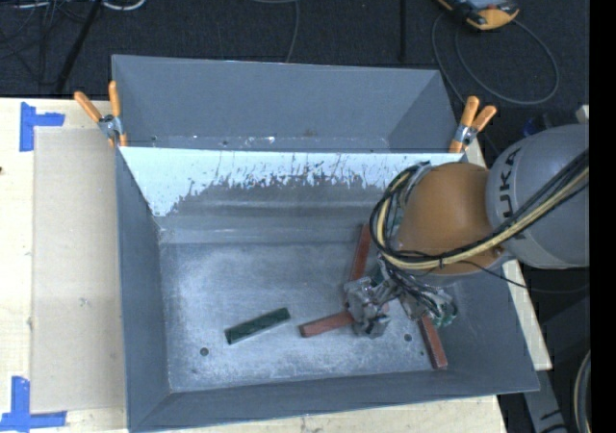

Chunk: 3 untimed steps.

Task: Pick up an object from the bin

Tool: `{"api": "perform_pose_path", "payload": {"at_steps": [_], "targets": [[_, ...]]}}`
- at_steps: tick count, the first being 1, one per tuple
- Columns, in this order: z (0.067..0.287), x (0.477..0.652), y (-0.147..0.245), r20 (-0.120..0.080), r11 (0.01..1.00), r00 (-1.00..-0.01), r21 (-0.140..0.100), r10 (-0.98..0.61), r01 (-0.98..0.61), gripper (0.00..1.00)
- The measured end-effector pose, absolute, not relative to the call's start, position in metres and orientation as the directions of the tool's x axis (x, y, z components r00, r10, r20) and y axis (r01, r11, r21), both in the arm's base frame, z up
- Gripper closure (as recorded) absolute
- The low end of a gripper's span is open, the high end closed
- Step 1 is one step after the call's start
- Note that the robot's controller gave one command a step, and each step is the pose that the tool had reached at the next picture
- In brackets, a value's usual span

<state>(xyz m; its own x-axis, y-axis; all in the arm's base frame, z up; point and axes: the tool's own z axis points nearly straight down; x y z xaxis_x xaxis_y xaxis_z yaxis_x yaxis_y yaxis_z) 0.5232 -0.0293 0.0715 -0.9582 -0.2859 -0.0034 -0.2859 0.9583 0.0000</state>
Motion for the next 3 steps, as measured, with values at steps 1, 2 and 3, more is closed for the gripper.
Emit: {"api": "perform_pose_path", "payload": {"at_steps": [1, 2, 3], "targets": [[0.071, 0.523, -0.029, -0.003, 0.958, -0.958, 0.000, -0.287, -0.287, 1.00], [0.071, 0.522, -0.031, -0.005, 0.957, -0.957, 0.000, -0.291, -0.291, 1.00], [0.109, 0.530, -0.030, 0.009, 0.926, -0.926, 0.002, -0.379, -0.379, 1.00]]}}
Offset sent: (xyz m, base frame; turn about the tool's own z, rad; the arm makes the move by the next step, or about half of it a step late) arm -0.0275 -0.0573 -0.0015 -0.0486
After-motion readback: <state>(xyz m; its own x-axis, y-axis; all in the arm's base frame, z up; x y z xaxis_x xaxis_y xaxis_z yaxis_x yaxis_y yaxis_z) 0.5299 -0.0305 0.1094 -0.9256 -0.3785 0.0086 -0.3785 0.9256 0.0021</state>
